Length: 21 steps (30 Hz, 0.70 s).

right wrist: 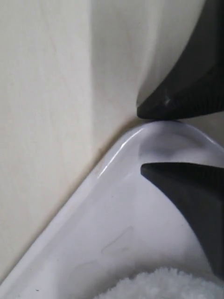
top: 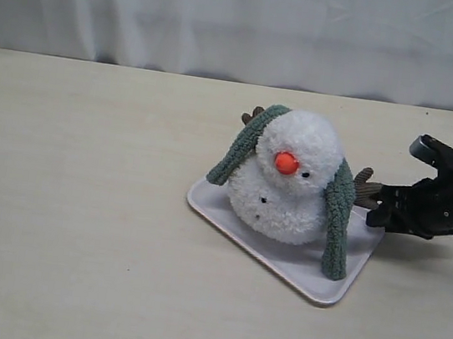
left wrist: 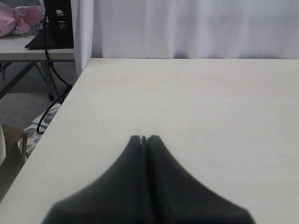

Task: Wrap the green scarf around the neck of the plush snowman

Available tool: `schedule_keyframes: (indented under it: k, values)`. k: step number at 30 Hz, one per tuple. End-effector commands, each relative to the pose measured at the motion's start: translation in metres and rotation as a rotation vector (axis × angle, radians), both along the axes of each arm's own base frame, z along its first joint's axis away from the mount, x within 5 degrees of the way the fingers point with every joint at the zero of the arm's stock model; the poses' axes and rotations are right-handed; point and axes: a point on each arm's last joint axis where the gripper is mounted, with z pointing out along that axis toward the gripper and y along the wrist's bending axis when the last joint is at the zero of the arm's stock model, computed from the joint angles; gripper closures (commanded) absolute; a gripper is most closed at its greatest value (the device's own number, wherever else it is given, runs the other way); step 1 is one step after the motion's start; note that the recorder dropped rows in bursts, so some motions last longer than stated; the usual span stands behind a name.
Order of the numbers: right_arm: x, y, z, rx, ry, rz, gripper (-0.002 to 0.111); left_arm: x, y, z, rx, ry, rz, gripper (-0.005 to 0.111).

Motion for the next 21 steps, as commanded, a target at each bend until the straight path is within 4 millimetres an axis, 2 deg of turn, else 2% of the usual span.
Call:
schedule_keyframes:
  k: [1, 7, 15, 18, 21]
  values:
    - [-0.005, 0.001, -0.010, -0.008, 0.025, 0.040, 0.086, 0.000, 0.000, 0.000, 0.003, -0.012, -0.005, 0.107]
    - [-0.002, 0.002, -0.008, -0.031, -0.023, 0.116, 0.104, 0.000, 0.000, 0.000, 0.003, -0.012, -0.005, 0.107]
    - [0.020, 0.001, 0.011, -0.050, -0.144, 0.191, 0.104, 0.000, 0.000, 0.000, 0.003, -0.012, -0.005, 0.107]
    - [0.025, 0.000, 0.015, -0.059, -0.171, 0.204, 0.104, 0.000, 0.000, 0.000, 0.003, -0.012, -0.005, 0.107]
    - [0.028, 0.009, 0.011, -0.103, -0.199, 0.233, 0.104, 0.000, 0.000, 0.000, 0.003, -0.012, -0.005, 0.107]
